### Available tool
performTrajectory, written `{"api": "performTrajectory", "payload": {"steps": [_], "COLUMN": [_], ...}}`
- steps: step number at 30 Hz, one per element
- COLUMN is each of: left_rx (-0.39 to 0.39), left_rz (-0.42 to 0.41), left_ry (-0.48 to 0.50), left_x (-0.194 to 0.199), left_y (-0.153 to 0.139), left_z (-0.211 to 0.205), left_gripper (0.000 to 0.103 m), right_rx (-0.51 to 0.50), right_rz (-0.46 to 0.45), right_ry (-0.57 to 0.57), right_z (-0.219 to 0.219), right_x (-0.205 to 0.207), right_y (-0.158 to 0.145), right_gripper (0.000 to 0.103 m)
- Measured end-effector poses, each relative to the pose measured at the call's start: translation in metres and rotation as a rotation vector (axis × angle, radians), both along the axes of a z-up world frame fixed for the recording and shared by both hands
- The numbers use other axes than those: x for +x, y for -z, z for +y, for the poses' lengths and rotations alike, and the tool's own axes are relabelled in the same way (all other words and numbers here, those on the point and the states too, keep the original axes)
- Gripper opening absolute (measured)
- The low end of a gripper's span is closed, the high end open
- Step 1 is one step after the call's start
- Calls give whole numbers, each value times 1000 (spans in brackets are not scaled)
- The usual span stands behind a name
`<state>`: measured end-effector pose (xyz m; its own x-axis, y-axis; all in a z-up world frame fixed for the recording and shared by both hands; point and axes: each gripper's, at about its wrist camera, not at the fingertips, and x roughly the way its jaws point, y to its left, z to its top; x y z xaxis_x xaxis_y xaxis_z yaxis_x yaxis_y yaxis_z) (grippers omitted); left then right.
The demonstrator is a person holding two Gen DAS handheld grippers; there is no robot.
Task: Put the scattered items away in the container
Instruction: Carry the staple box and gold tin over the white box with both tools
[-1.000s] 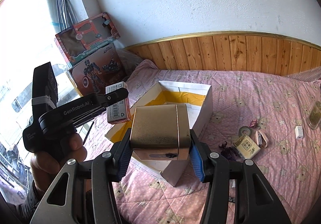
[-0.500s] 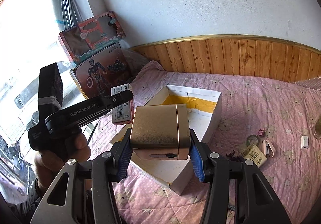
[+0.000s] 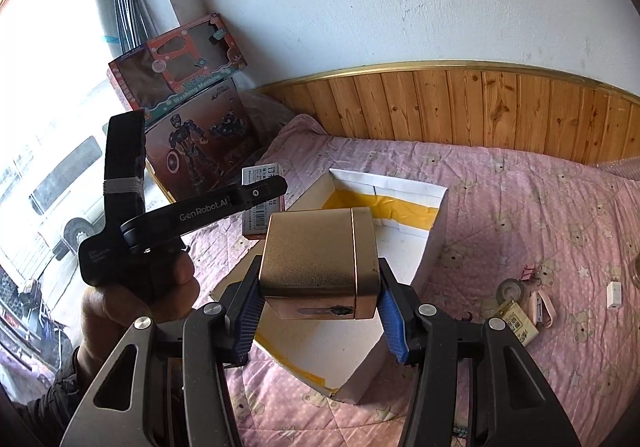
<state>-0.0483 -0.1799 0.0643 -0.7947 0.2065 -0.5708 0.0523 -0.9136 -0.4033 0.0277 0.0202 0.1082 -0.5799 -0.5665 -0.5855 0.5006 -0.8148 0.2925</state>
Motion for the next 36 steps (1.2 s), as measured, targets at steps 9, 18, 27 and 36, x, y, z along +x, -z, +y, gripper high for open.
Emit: {"api": "performTrajectory", "payload": {"steps": [9, 18, 27, 36], "left_rx": [-29, -64, -79, -74], "left_rz": [-63, -131, -171, -202], "left_ry": [9, 13, 14, 16], "left_x": [-24, -48, -69, -80], "left_y": [18, 33, 42, 50], "left_z": [1, 8, 10, 9], "left_gripper": [36, 36, 36, 36], "right_rx": [-4, 19, 42, 59], "right_rz": [-44, -72, -97, -113], "right_ry": [-3, -13, -12, -27], "right_z": [-8, -16, -20, -30], "right_x": [-29, -52, -73, -86], "right_y": [8, 14, 18, 25], "right_gripper": [53, 53, 53, 53]}}
